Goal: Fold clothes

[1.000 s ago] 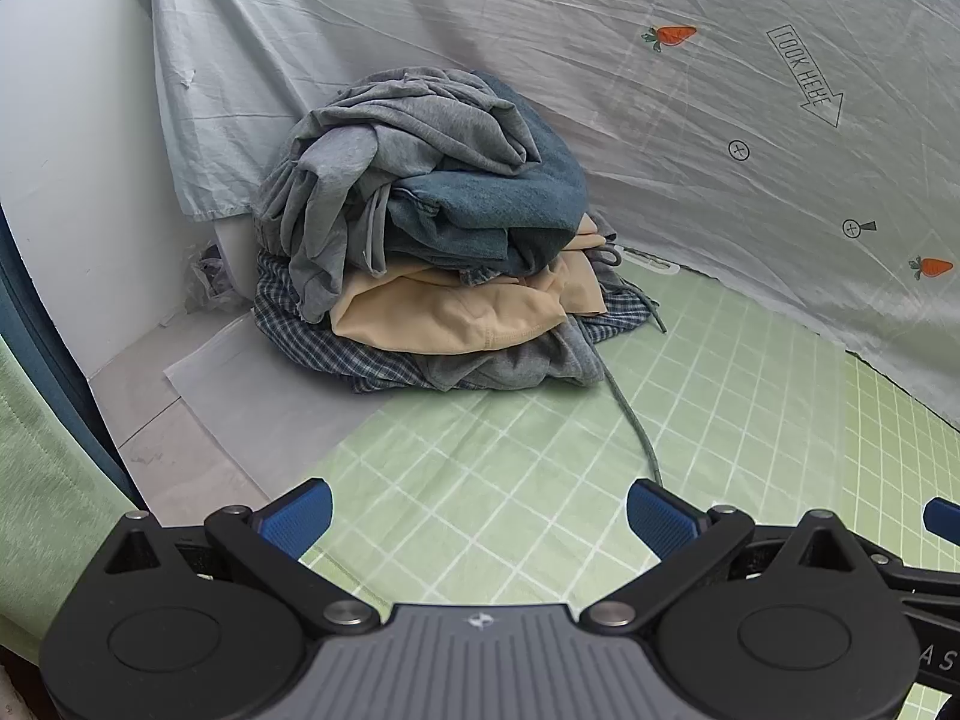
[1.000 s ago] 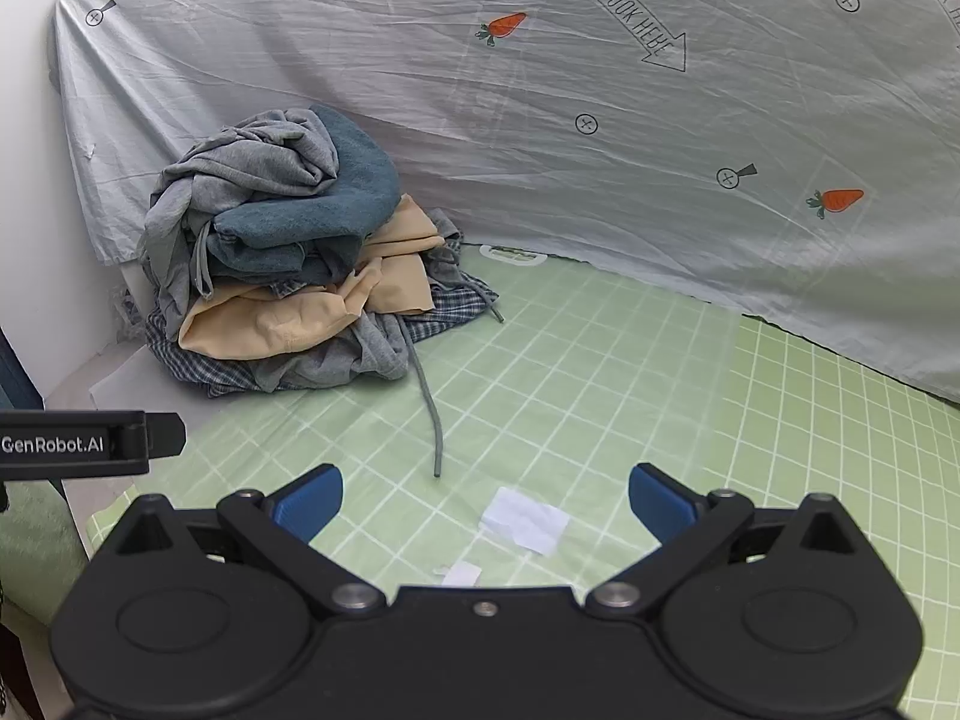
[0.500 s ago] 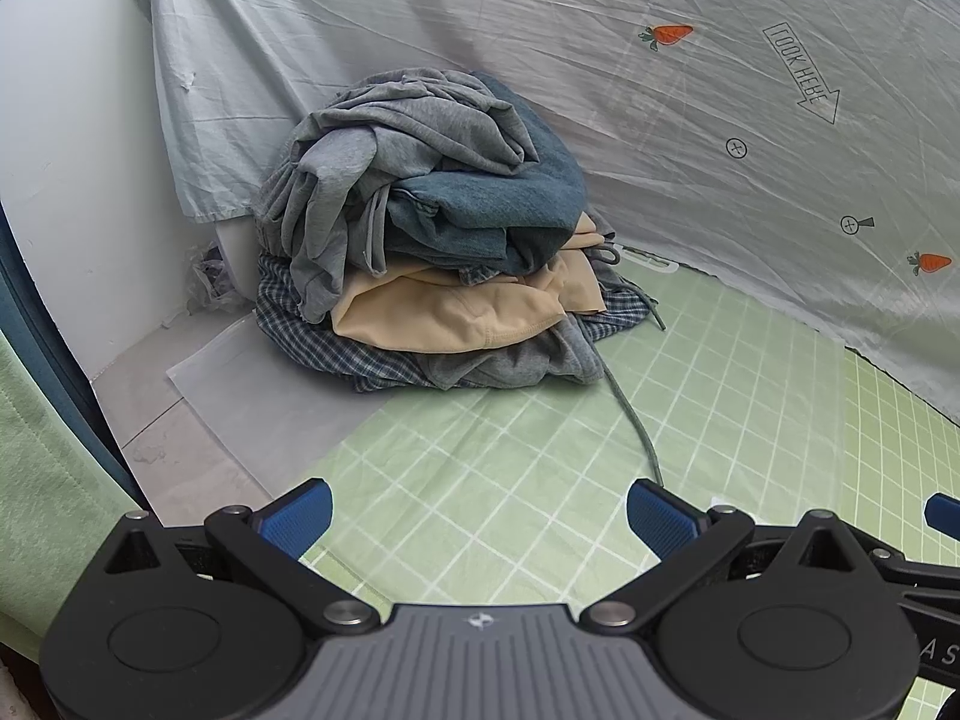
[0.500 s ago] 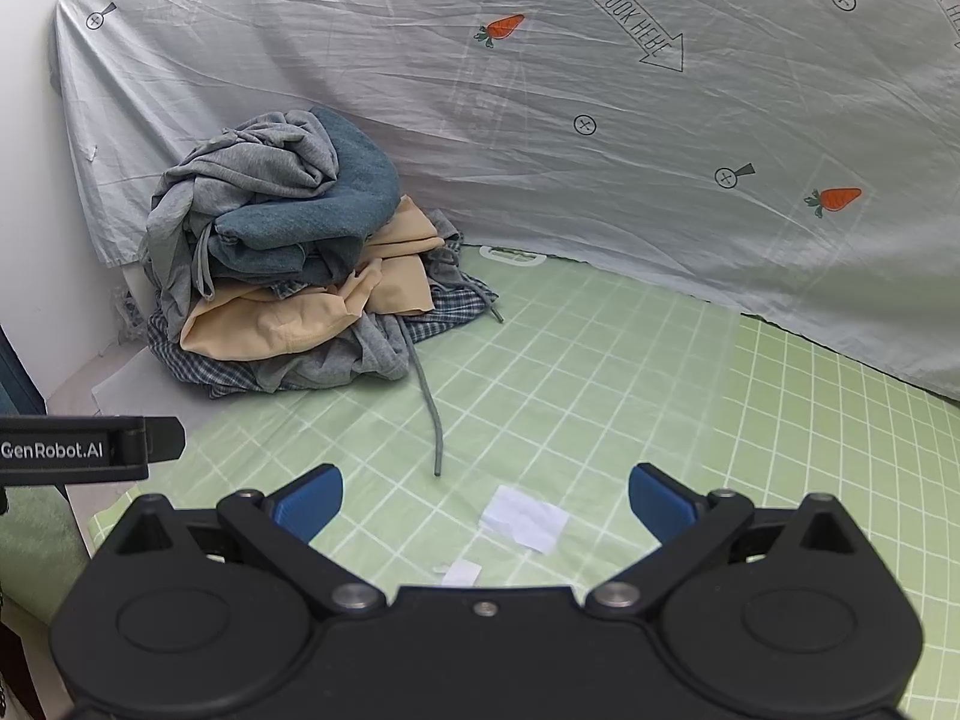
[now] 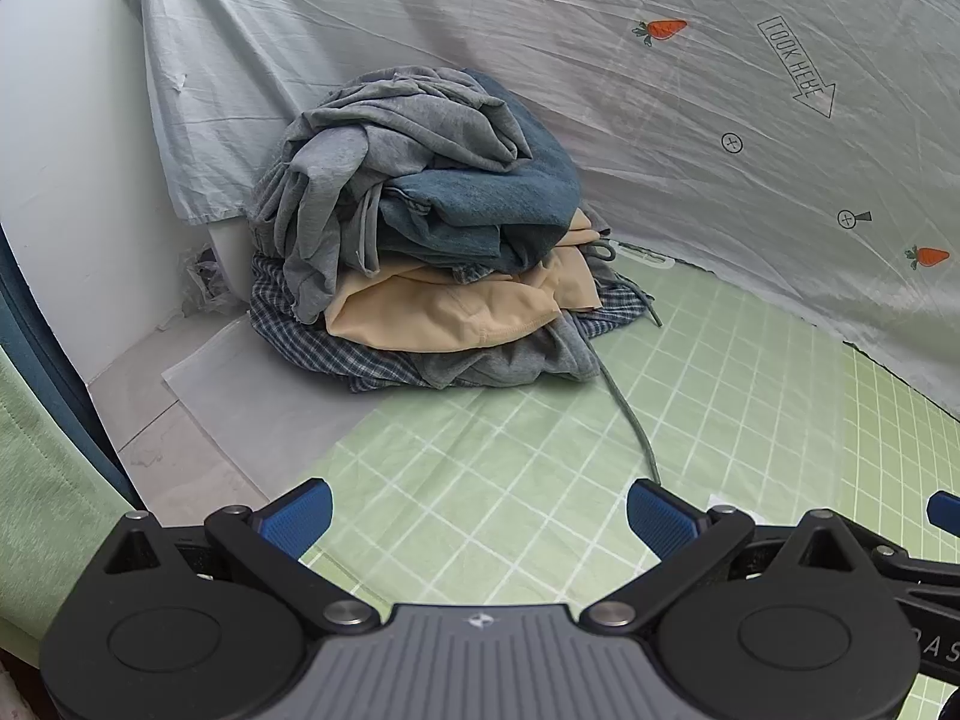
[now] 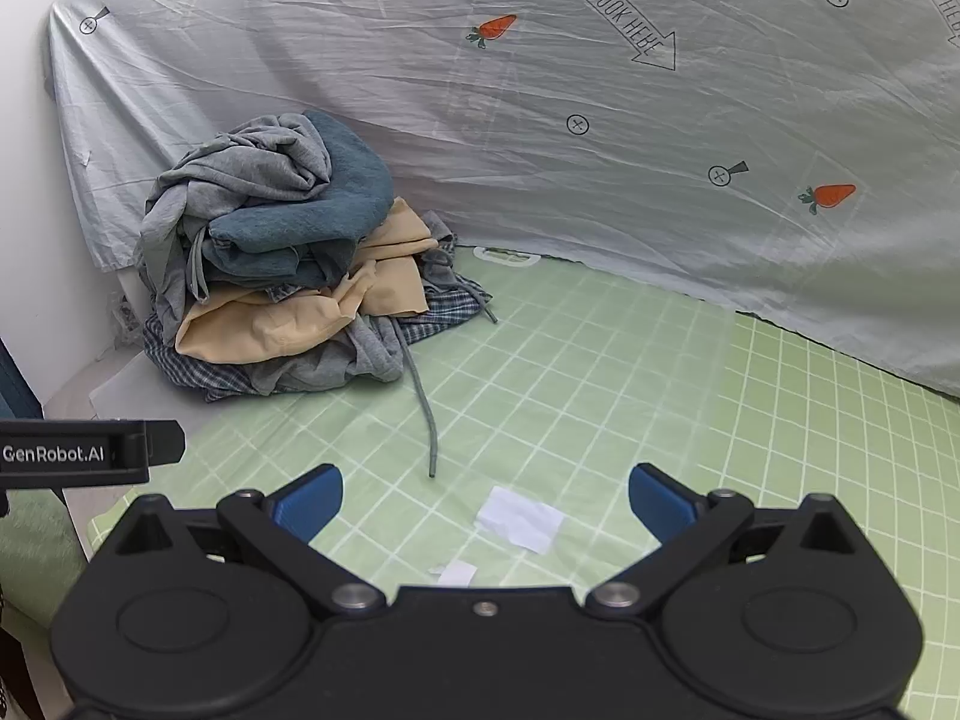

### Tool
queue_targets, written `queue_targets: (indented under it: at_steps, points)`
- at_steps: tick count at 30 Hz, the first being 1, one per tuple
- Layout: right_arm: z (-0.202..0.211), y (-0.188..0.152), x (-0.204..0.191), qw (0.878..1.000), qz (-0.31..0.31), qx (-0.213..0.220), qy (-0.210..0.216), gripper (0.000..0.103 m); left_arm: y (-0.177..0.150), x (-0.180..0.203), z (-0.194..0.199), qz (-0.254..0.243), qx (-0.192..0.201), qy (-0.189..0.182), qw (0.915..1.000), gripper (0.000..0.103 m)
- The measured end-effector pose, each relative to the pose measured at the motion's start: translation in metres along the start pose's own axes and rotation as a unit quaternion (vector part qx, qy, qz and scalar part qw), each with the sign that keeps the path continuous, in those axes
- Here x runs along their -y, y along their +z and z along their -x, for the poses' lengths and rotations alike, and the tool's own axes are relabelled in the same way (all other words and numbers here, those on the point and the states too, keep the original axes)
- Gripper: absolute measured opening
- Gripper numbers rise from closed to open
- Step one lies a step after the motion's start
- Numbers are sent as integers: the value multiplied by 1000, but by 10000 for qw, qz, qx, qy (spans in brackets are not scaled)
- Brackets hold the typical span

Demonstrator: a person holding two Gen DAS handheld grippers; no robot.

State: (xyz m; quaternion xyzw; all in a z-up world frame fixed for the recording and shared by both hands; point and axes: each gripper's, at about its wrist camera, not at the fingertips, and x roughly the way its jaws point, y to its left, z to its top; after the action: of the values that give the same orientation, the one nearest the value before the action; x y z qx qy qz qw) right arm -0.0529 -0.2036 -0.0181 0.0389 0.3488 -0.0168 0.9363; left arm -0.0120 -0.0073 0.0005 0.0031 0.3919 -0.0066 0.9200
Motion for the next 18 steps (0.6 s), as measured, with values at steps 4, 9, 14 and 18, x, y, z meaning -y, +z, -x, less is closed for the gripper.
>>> queue_targets:
  at_steps: [4, 9, 14, 18]
  points:
    - [-3, -1, -1, 10000, 13, -28, 4, 103, -1, -1, -4, -4, -76, 4, 10000, 103]
    - [-14, -1, -3, 9999, 126, -109, 24, 103, -1, -8, -18, 159, -371, -43, 9992, 103]
    - [-39, 6, -6, 9989, 371, -274, 45, 103, 10, -24, -41, 577, -748, -113, 9955, 103]
    - [-65, 23, -10, 9974, 619, -335, 142, 103, 27, -43, -63, 999, -905, -96, 9908, 103]
